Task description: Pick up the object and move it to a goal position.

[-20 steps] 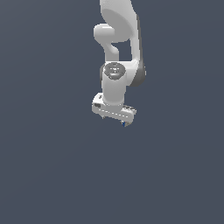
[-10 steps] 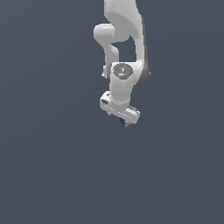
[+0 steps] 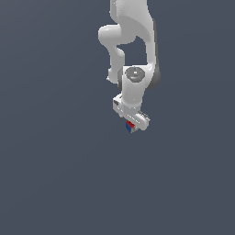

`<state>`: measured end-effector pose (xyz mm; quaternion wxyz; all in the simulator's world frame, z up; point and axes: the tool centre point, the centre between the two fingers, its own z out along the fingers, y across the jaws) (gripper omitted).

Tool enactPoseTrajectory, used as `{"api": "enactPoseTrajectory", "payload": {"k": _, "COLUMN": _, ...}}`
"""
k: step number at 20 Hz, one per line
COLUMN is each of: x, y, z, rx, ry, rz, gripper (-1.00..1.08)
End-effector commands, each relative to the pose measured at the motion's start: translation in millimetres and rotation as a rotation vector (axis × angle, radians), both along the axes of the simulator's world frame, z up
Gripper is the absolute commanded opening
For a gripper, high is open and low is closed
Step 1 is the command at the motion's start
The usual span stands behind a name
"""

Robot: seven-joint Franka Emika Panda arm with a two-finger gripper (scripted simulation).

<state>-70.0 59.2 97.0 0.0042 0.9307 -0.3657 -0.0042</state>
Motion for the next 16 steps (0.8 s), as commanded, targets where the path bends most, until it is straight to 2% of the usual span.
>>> {"api": "enactPoseTrajectory", "payload": {"k": 1, "x": -5, "y": 6, "z": -3, "rx": 0.001, "ry": -0.003, "rz": -0.058, "gripper": 1.0}}
{"api": "enactPoseTrajectory", "payload": {"k": 8, "x": -18, "y": 19, "z": -10, "rx": 0.002, "ry": -0.008, "rz": -0.185, "gripper": 1.0}}
{"api": "enactPoseTrajectory", "payload": {"k": 16, "x": -25, "y": 26, "z": -13, "rx": 0.003, "ry": -0.011, "rz": -0.259, "gripper": 1.0}}
